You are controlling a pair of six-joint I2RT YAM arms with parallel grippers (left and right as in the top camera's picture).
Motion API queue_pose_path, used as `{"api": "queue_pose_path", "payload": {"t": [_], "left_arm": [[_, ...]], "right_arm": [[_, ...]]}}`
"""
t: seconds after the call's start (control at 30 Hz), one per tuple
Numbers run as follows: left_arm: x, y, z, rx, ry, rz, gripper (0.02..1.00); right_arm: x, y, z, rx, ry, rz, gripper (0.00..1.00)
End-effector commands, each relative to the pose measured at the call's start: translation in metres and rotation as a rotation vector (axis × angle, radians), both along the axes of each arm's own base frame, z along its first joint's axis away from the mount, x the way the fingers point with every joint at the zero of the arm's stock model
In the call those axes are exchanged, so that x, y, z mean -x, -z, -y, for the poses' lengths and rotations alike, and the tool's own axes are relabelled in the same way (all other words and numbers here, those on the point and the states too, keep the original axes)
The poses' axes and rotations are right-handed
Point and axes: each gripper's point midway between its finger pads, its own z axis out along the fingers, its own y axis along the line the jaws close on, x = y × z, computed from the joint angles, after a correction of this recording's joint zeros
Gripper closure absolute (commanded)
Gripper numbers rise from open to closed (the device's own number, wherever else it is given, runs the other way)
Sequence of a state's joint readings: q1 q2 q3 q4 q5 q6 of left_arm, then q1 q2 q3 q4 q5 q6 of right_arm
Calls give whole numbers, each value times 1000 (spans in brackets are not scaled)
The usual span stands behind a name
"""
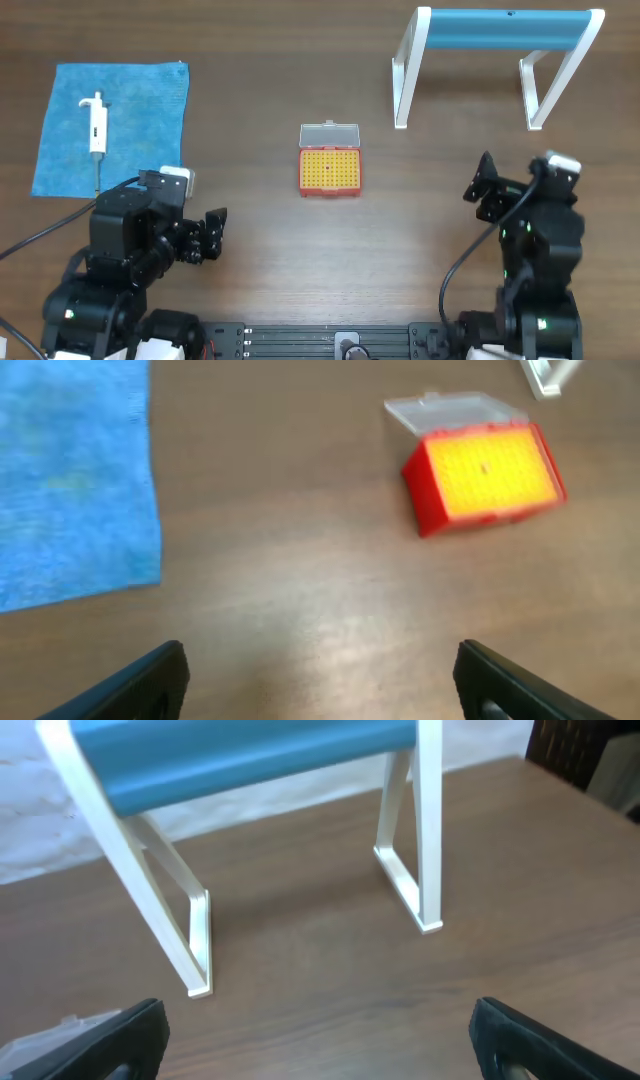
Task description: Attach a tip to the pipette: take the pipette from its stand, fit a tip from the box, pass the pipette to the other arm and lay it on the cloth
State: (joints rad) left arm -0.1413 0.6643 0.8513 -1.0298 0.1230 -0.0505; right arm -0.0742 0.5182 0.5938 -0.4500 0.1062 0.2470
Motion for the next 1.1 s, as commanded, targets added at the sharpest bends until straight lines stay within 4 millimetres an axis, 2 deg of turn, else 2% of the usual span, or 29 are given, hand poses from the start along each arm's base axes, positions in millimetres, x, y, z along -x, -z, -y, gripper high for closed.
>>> {"api": "queue_pose_path", "payload": {"t": [0.03,0.2,0.3,0.37,0.5,0.77,0.93,1.1], "left_arm": [[17,2,9,-2,96,-15,161],[31,-5,10,-14,132,39,161],[34,-12,1,-56,111,99,161],[34,-13,0,-60,111,112,161],[32,10,1,-64,112,75,161],[2,44,13,-22,135,136,161],[2,63,13,-25,135,109,161],[4,67,12,-27,135,90,159]], "right_arm": [[27,1,0,79,-19,22,27],[53,4,-2,94,-21,74,27],[65,-1,-3,102,-17,162,27],[66,5,-3,103,-17,171,27],[55,25,-7,91,-44,128,29],[49,45,-6,81,-42,98,27],[50,61,-6,77,-44,53,27],[58,83,-7,67,-48,-44,27]]}}
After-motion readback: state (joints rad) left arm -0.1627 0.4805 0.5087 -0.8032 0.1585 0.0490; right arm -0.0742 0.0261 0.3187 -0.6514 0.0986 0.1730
